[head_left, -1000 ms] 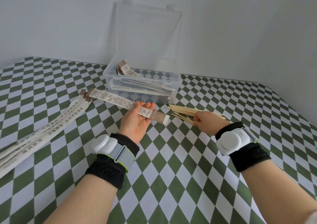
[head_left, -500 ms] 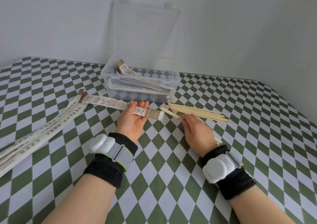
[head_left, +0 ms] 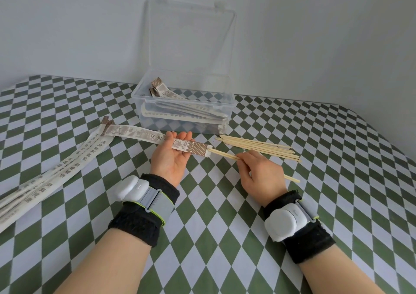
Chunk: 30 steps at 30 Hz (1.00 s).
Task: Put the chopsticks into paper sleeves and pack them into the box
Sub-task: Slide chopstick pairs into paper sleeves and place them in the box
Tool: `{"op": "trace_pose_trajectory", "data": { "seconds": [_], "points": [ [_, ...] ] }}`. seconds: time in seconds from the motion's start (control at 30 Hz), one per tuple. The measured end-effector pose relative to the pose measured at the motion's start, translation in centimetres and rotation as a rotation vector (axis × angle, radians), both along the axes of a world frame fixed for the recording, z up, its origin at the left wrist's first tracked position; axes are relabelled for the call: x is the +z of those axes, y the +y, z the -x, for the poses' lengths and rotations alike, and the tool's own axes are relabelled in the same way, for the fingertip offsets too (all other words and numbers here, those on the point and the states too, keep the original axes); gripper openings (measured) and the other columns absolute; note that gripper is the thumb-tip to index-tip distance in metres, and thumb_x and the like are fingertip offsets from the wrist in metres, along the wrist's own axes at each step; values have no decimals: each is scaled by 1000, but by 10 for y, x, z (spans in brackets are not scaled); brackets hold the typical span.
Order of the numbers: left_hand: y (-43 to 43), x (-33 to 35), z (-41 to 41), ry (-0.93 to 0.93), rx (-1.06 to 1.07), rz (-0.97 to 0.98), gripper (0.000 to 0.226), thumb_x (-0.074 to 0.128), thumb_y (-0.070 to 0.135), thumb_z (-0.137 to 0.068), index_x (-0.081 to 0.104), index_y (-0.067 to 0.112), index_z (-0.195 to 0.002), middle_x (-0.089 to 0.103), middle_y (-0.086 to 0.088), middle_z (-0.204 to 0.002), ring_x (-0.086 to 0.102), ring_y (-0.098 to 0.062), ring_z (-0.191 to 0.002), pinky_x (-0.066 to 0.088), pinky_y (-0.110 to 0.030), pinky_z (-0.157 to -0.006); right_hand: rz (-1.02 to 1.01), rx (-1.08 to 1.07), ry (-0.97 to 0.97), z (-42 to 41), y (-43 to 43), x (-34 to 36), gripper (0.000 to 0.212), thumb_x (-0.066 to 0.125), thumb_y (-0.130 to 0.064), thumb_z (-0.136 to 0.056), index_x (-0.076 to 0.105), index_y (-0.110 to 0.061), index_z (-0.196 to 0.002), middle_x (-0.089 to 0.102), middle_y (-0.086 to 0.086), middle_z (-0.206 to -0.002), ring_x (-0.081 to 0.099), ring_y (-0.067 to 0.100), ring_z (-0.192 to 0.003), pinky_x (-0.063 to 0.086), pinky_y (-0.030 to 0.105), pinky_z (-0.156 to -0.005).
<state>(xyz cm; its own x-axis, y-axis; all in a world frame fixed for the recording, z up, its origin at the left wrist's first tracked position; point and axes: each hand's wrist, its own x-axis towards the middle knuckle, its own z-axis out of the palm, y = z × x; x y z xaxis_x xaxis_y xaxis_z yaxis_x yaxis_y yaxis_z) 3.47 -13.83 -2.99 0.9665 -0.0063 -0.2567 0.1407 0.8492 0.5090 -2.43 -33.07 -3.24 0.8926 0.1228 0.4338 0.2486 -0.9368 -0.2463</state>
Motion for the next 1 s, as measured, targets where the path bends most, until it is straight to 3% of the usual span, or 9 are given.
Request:
{"op": "trace_pose_trajectory", "data": {
  "seconds": [0.23, 0.5, 0.7, 0.87, 1.0],
  "points": [
    [0, 2, 3, -17, -19, -12, 19, 39, 20, -101, 48, 9, -89, 57, -8, -88, 64, -23, -92, 51, -40, -86, -1, 25, 51, -1, 1, -1, 26, 41, -24, -94, 65, -16, -98, 61, -4, -80, 53, 15, -63, 45, 27, -51],
    [-4, 4, 6, -100, -71, -33, 14, 40, 18, -100, 49, 10, -94, 62, -9, -90, 66, -22, -91, 54, -38, -76, -7, 82, 89, -1, 3, -2, 41, 28, -33, -92, 63, -15, -105, 62, 0, -84, 57, 21, -67, 50, 37, -56],
    [-9, 1, 9, -199, -284, -266, 15, 43, 8, -97, 54, 12, -106, 62, -9, -105, 59, -23, -107, 51, -40, -92, -27, 93, 73, 0, 4, -1, 42, 27, -33, -93, 59, -11, -109, 59, 5, -85, 55, 25, -66, 49, 39, -56],
    [-12, -2, 14, -204, -348, -448, 17, 52, 3, -92, 56, 8, -108, 66, -9, -105, 65, -18, -98, 56, -27, -82, -93, 101, 103, -3, 5, -1, 28, 36, -23, -97, 54, -7, -110, 54, 8, -90, 51, 24, -68, 48, 42, -61],
    [-11, -1, 15, -185, -320, -462, 15, 55, 2, -90, 58, 8, -103, 69, -8, -101, 68, -16, -92, 57, -25, -76, -145, 149, 97, -3, 6, -1, 25, 41, -15, -96, 53, -5, -115, 54, 10, -93, 50, 23, -70, 48, 38, -63]
  ]
}}
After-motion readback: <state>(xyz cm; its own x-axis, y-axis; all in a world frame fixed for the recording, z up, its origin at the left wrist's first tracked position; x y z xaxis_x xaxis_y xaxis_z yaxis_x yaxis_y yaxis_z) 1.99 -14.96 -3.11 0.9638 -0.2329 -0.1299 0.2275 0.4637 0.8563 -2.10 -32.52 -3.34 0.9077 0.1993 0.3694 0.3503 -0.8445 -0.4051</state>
